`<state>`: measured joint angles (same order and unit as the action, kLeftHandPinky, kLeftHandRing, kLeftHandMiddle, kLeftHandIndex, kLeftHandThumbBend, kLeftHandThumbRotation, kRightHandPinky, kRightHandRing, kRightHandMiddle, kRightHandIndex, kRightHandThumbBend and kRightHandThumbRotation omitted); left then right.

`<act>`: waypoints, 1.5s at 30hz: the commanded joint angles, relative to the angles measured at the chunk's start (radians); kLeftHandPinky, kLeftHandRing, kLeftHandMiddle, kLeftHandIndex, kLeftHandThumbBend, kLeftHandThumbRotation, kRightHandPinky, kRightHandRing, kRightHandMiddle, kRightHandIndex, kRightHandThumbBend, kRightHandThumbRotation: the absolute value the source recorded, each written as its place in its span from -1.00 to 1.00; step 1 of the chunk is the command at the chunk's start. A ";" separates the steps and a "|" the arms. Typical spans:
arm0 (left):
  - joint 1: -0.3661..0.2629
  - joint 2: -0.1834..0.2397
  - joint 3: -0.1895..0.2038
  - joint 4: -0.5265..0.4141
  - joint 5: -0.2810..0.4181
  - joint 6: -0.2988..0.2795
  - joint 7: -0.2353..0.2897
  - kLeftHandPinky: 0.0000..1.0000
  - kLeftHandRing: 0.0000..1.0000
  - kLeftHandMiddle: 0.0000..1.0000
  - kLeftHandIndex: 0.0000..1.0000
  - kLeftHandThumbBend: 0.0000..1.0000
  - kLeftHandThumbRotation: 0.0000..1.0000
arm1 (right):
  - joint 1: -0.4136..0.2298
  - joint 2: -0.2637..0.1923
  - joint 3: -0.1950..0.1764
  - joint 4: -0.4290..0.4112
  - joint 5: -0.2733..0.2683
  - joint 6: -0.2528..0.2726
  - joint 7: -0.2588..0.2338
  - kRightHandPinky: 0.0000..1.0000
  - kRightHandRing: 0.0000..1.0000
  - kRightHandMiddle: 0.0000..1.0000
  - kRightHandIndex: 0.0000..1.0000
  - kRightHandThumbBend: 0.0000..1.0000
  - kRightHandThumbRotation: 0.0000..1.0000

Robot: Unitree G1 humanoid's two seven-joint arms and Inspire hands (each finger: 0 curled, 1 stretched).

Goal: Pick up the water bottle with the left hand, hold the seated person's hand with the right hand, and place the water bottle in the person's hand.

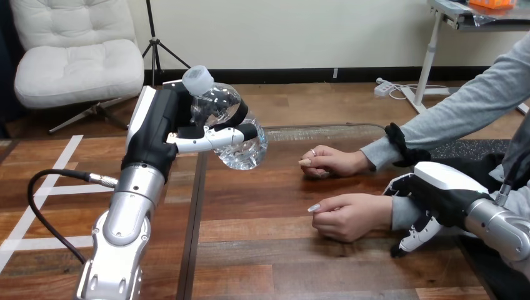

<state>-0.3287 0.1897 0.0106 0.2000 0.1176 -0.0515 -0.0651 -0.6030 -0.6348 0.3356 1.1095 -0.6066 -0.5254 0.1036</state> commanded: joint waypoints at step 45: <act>-0.031 0.007 0.014 -0.081 -0.016 -0.023 -0.001 -0.48 -0.34 -0.24 -0.23 0.28 -1.00 | -0.048 0.023 0.008 -0.016 0.003 0.008 -0.143 -0.49 -0.39 -0.26 -0.24 0.65 -1.00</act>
<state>-0.3219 0.1892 0.0114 0.1958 0.1106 -0.0514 -0.0715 -0.6048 -0.6290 0.3392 1.1188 -0.5992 -0.5201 -0.0056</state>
